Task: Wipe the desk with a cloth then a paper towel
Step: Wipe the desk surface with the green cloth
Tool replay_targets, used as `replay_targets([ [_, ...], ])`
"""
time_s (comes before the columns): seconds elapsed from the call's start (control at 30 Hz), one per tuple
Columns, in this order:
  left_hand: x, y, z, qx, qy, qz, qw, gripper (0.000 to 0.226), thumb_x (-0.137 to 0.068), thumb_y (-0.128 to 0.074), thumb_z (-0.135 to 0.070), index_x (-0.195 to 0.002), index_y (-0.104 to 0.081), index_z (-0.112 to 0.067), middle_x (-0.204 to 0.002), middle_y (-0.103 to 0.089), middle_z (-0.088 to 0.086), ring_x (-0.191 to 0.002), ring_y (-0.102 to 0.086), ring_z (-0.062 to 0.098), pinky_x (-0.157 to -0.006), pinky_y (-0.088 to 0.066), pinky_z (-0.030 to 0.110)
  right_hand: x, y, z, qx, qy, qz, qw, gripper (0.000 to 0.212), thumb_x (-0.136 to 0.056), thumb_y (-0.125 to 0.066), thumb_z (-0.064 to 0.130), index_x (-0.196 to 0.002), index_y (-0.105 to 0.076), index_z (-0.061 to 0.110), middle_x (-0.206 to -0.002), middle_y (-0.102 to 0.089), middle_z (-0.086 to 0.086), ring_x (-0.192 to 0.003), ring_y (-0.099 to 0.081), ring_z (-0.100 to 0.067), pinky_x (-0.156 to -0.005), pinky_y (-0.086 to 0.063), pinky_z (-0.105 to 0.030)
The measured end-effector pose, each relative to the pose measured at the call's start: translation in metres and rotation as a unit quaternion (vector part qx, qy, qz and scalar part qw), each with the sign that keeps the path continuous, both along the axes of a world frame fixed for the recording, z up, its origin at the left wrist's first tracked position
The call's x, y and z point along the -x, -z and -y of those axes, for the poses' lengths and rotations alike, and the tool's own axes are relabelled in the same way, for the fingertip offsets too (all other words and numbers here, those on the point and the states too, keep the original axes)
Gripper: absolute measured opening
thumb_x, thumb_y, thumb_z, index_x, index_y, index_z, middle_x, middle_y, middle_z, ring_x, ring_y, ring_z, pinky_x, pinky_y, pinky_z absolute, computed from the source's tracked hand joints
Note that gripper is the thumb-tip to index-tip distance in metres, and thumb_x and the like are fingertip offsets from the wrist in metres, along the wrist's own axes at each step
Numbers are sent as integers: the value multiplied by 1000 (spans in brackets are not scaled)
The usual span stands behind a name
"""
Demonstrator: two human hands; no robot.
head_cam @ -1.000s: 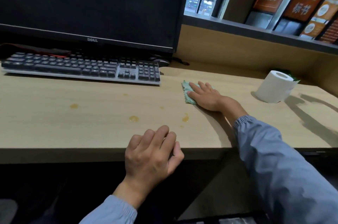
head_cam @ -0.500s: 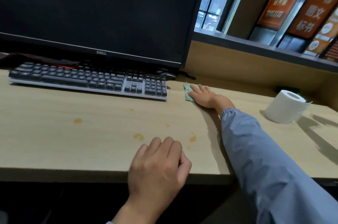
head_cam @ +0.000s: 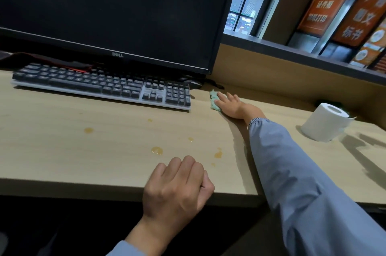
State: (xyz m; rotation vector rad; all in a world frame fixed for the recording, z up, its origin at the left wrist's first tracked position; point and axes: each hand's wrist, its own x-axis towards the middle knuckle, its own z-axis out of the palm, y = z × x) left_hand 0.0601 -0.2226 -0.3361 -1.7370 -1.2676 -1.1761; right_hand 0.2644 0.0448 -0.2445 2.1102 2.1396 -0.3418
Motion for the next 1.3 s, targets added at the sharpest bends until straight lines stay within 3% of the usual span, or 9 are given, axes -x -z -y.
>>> replay_targets([
  [1.1,13,-3,28,100,129,64,985,23,-101,-53,-19,-79,-58,-12,-74,-50,2,-69,-43,21,-61,-37,38,-33,18,215,-36,-57,15,998,61,-107,-15,57,-162,4,39,-172,7,1,-157,12,-27,-125,-3,-50],
  [1.23,17,1,34,132,160,73,976,15,-99,-57,-18,-88,-64,-12,-83,-57,1,-75,-49,20,-66,-40,36,-30,15,245,-32,-48,1,998,60,-107,-16,56,-161,4,40,-172,8,1,-157,12,-25,-126,-2,-48],
  [1.3,22,6,41,151,184,77,968,14,-98,-60,-18,-101,-70,-10,-96,-65,2,-88,-59,20,-78,-48,34,-26,12,264,-40,-42,-19,998,59,-108,-18,55,-161,3,43,-172,9,3,-157,13,-22,-126,0,-46],
])
